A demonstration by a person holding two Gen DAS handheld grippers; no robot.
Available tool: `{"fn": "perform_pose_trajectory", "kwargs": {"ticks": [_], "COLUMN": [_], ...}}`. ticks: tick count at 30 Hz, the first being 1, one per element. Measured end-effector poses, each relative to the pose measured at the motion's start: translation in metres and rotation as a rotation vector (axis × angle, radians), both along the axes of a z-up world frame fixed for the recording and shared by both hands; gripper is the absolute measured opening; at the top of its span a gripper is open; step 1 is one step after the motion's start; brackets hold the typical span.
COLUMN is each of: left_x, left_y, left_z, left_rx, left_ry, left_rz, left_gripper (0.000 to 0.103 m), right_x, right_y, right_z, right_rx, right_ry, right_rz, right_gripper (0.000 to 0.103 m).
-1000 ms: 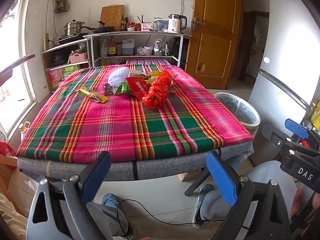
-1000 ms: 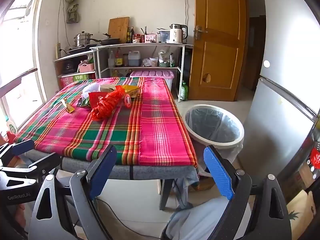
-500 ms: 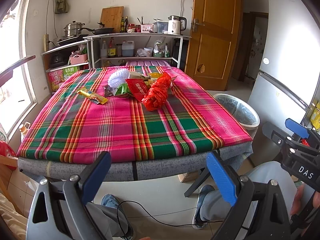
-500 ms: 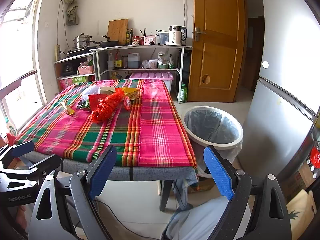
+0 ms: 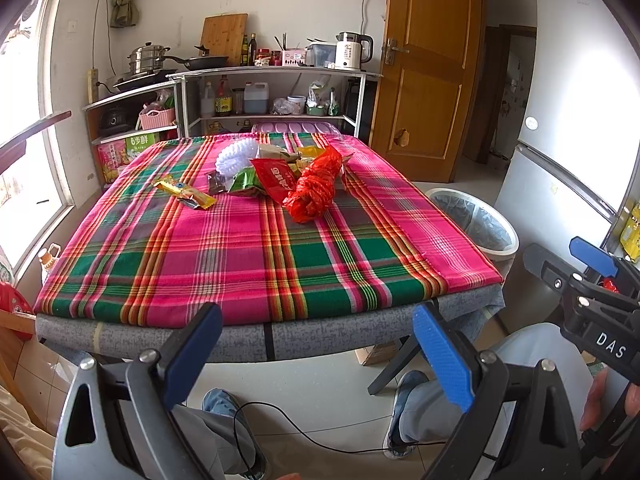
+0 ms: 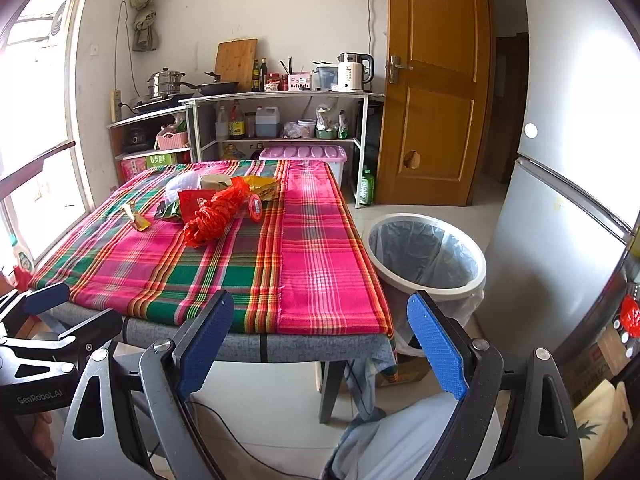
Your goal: Collect trash
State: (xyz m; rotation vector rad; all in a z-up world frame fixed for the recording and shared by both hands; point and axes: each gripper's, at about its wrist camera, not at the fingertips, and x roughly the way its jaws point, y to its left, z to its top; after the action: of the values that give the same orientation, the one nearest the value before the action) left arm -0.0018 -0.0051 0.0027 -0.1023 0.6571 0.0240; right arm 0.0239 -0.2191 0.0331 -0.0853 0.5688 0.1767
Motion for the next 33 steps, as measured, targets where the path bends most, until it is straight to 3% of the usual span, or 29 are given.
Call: {"fn": "perform_pose_trajectory", "kwargs": {"ticks": [33], "left_x": [-0.0013], "left_y": [0.0009], "left_z": [0.0009], "left_rx": [0.0], "left_ry": [-0.004], "left_rz": [-0.002], "left_gripper": [0.098], "right_x": [-0.0004], "right_y": [0.0007], "right_z": [0.0022], "right_rx": [0.0], "right_ry": [-0.005], "right_rz": [0.0], "right_gripper": [0.089]}}
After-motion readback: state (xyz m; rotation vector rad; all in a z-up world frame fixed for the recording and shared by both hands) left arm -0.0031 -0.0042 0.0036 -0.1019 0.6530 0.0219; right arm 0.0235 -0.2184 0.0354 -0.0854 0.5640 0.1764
